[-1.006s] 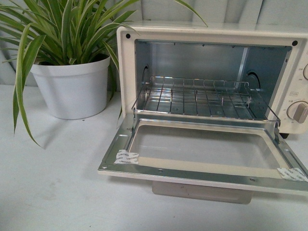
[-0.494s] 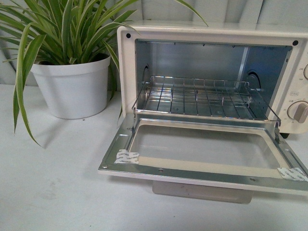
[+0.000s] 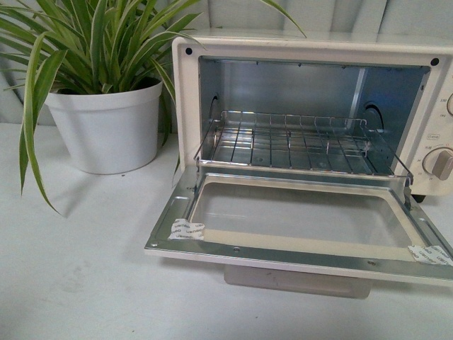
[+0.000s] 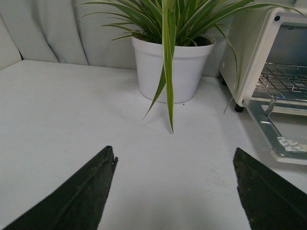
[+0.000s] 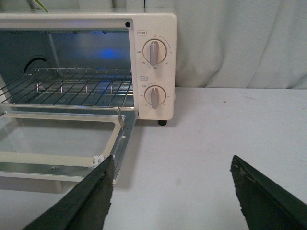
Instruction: Open oven
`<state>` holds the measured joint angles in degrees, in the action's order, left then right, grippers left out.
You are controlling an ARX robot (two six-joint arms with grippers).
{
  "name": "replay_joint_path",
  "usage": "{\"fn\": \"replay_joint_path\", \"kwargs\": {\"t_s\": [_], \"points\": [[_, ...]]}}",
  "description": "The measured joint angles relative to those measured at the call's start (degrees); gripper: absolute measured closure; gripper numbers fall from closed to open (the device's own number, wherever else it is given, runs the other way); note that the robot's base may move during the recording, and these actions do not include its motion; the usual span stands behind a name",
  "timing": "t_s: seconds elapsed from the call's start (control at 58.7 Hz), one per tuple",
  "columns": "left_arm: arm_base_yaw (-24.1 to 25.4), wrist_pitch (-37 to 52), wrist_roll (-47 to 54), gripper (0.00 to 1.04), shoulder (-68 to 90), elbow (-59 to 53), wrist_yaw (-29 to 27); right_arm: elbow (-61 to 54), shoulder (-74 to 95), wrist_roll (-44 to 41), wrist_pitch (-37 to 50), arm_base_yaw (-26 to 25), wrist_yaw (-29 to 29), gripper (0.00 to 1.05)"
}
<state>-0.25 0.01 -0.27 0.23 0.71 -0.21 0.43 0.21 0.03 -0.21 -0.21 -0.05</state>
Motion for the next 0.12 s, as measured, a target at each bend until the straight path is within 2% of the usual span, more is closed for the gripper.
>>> {"fn": "replay_joint_path", "kwargs": {"t_s": [0.085, 0.119], "points": [[0.0, 0.0, 0.02, 0.05, 0.0, 0.0, 0.0, 0.0, 0.0, 0.0, 0.0, 0.0, 0.0, 0.1], [0.0, 0.0, 0.04, 0.06, 0.0, 0.0, 0.0, 0.0, 0.02, 0.04, 0.0, 0.0, 0.0, 0.08]]}}
